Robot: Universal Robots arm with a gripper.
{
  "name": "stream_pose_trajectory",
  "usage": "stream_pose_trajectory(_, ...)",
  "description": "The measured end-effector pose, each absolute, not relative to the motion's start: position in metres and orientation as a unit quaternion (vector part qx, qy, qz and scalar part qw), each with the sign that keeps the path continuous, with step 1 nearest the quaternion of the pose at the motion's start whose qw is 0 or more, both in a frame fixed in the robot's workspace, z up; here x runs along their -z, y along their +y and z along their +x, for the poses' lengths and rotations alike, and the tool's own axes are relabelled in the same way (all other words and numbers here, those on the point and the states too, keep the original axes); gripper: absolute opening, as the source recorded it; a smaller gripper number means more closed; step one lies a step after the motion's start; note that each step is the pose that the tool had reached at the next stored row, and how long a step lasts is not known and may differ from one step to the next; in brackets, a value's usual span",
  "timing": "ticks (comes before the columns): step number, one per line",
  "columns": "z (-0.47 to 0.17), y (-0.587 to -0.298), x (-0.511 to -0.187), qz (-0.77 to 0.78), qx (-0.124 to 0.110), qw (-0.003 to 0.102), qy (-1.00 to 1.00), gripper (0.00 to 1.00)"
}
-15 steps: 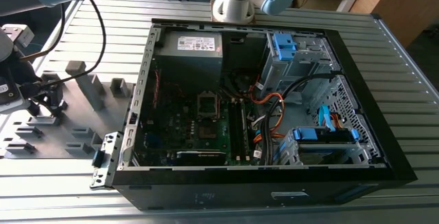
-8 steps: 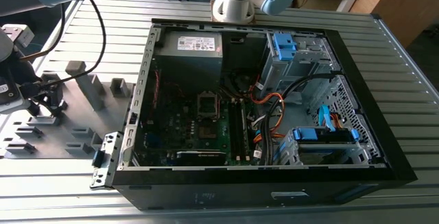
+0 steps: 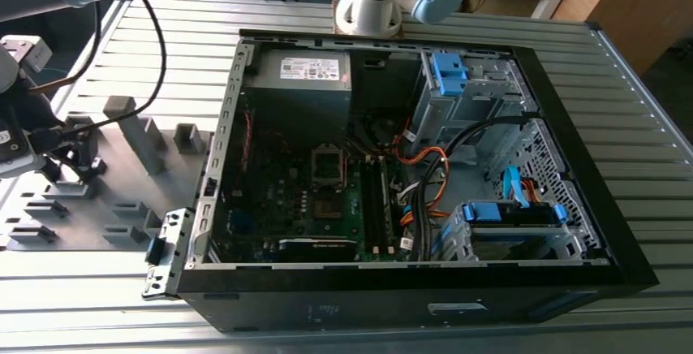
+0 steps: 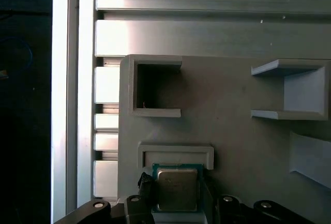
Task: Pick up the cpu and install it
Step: 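Pick up the cpu and move it towards the insertion slot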
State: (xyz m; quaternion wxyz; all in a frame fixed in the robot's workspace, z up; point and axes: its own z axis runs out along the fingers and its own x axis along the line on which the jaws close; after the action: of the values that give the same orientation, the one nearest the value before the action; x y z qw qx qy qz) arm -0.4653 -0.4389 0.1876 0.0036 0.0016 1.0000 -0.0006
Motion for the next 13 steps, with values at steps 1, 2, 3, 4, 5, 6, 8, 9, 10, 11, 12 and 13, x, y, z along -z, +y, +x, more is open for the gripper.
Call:
stream_pose_trajectory(1, -0.4653, -0.4389, -0.1889, 0.002, 0.001, 0.004, 1.000, 0.47)
stream_pose_trajectory(2, -0.4652, -0.4389, -0.1901, 0.002, 0.001, 0.004, 1.000, 0.47)
stream_pose_trajectory(3, -0.4652, -0.4389, -0.1913, 0.002, 0.001, 0.004, 1.000, 0.47)
stream_pose_trajectory(4, -0.4652, -0.4389, -0.1924, 0.002, 0.001, 0.004, 1.000, 0.47)
stream_pose_trajectory(5, -0.4652, -0.4389, -0.1934, 0.002, 0.001, 0.004, 1.000, 0.47)
stream_pose_trajectory(6, -0.4652, -0.4389, -0.1936, 0.002, 0.001, 0.004, 1.000, 0.47)
stream_pose_trajectory(8, -0.4652, -0.4389, -0.1936, 0.002, 0.000, 0.004, 1.000, 0.47)
stream_pose_trajectory(9, -0.4652, -0.4389, -0.1937, 0.002, 0.001, 0.004, 1.000, 0.47)
stream_pose_trajectory(10, -0.4652, -0.4389, -0.1937, 0.002, 0.001, 0.004, 1.000, 0.47)
stream_pose_trajectory(11, -0.4652, -0.4389, -0.1937, 0.002, 0.000, 0.004, 1.000, 0.47)
stream_pose_trajectory(12, -0.4652, -0.4389, -0.1937, 0.002, 0.001, 0.004, 1.000, 0.47)
stream_pose_trajectory(13, -0.4652, -0.4389, -0.1937, 0.002, 0.000, 0.004, 1.000, 0.47)
